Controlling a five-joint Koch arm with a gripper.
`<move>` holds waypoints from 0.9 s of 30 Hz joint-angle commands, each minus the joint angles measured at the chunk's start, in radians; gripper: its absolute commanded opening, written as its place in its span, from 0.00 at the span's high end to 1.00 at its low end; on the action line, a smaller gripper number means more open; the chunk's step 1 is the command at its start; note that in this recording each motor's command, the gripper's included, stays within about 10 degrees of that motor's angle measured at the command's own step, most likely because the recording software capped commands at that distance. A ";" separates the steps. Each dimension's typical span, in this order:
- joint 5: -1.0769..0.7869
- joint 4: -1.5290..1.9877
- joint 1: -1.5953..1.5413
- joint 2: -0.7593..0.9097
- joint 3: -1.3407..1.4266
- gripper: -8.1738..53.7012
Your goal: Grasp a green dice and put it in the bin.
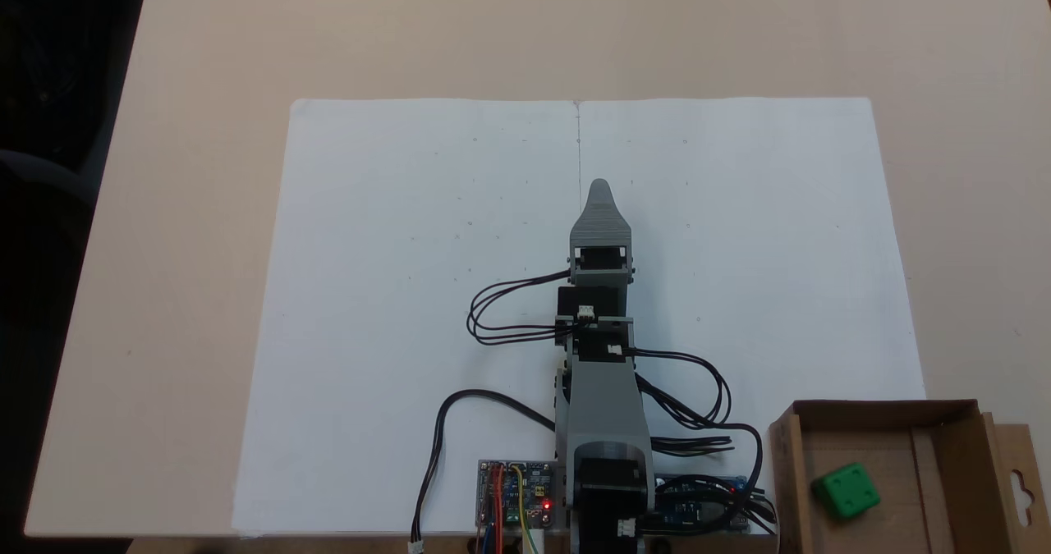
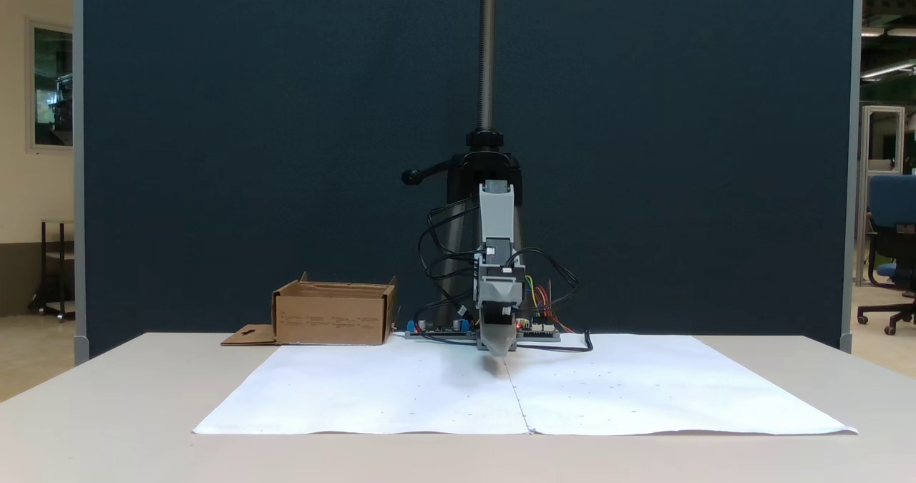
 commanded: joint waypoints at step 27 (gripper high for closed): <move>0.020 -0.538 0.020 0.107 0.080 0.15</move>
